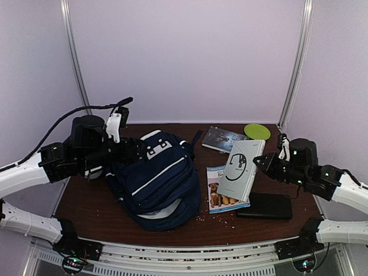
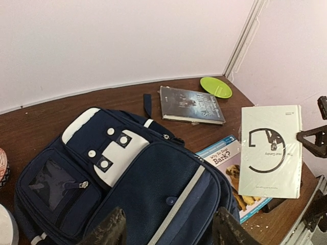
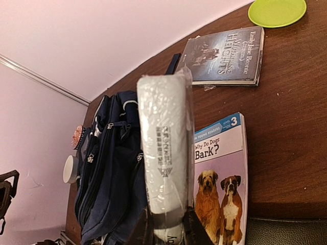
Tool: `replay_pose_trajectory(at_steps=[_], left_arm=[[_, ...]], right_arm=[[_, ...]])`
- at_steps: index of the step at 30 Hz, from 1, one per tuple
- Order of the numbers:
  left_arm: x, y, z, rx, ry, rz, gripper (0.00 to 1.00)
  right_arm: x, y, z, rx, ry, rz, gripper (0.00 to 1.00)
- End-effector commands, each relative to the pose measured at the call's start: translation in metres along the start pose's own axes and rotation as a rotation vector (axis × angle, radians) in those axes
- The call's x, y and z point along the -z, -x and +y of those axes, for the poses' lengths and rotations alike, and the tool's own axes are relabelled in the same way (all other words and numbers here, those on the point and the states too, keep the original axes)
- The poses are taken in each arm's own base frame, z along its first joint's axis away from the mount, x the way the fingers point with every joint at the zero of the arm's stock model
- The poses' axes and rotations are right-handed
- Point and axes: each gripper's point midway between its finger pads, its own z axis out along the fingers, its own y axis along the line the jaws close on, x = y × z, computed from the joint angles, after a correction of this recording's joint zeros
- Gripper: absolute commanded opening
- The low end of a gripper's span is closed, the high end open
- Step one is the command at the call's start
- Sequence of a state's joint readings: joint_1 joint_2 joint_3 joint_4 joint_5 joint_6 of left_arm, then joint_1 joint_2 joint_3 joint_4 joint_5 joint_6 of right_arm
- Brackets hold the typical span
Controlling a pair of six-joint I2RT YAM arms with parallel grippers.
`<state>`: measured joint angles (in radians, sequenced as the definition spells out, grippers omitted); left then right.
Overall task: Pack the student bag
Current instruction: Pick up the book from the center of the board.
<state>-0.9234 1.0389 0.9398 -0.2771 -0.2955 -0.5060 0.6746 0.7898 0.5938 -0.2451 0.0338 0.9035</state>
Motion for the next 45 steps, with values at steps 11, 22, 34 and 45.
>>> replay_pose_trajectory(at_steps=[11,22,34,45], left_arm=[[0.026,0.074,-0.072,-0.047,-0.375,-0.244,0.98],[0.057,0.081,-0.147,-0.022,-0.891,-0.183,0.98],[0.064,0.086,-0.178,0.063,-1.117,-0.108,0.98],[0.056,0.08,-0.186,0.162,-1.221,-0.09,0.76]], right_arm=[[0.111,0.056,0.173,0.084,0.746,-0.032,0.0],[0.169,0.041,0.217,0.158,1.117,0.043,0.0],[0.165,0.028,0.233,0.183,1.182,0.107,0.0],[0.148,0.019,0.237,0.162,1.173,0.125,0.0]])
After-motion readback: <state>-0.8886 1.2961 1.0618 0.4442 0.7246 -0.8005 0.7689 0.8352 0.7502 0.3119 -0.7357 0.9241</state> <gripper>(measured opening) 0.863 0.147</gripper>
